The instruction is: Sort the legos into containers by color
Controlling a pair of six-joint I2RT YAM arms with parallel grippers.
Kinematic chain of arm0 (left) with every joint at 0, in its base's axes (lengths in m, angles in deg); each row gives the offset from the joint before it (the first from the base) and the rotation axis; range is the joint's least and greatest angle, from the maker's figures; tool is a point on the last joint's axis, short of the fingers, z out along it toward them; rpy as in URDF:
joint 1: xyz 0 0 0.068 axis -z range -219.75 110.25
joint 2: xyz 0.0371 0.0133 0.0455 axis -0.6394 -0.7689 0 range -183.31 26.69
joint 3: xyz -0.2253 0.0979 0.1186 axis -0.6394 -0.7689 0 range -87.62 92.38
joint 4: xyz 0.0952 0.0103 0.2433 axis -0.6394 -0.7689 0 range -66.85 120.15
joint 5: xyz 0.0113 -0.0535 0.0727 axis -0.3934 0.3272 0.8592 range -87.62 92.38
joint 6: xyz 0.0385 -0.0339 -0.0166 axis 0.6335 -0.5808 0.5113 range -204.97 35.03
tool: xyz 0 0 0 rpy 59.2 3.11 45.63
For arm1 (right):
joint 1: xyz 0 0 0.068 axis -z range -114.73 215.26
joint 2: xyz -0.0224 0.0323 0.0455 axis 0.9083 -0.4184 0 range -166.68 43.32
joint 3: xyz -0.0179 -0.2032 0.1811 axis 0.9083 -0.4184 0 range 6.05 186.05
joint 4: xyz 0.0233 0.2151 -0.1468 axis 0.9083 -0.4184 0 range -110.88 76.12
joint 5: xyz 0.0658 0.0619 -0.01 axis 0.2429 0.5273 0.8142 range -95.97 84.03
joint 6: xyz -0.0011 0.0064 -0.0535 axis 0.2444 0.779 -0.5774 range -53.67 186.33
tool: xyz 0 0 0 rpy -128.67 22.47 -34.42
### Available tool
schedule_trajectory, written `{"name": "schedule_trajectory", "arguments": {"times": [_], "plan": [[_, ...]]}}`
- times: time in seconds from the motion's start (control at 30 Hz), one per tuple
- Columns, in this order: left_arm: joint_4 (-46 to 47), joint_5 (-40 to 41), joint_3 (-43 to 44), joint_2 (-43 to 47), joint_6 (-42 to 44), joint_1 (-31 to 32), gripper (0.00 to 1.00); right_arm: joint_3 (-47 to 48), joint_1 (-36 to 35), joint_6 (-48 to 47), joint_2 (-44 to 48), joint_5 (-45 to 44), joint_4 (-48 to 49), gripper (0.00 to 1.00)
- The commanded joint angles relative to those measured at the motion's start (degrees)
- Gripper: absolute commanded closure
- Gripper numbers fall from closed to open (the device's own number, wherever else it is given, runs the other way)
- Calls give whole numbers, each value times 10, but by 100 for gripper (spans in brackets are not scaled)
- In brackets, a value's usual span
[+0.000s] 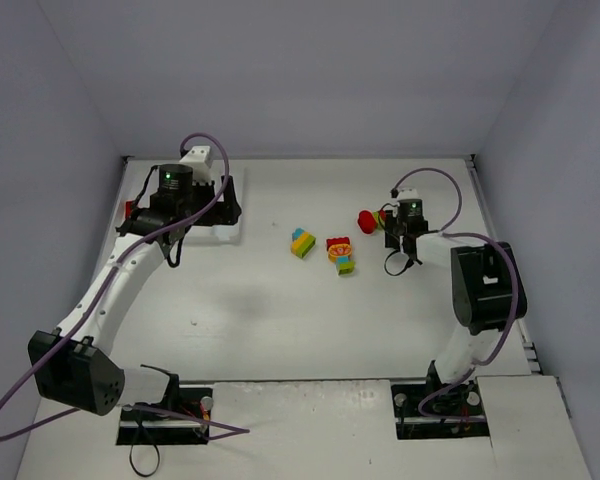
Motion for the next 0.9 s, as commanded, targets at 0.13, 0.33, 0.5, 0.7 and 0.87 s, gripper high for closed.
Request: {"name": "schedule_trajectory", "arguments": {"times": [0.13,0.33,0.5,0.7,0.87], "plan": [[59,-113,17,-4,-20,18,15,-71,-57,-71,246,62,32,100],[40,-212,50,-23,-44,83,15,-115,-152,-109,393,132,38,100],[26,-249,80,-22,-71,150,15,-156,-222,-130,497,176,47,100],[50,-239,96,-35,-111,205,17,-161,-307,-174,526,169,31,100],[74,-249,103,-55,-144,220,24,-164,-328,-182,535,162,29,99]]}}
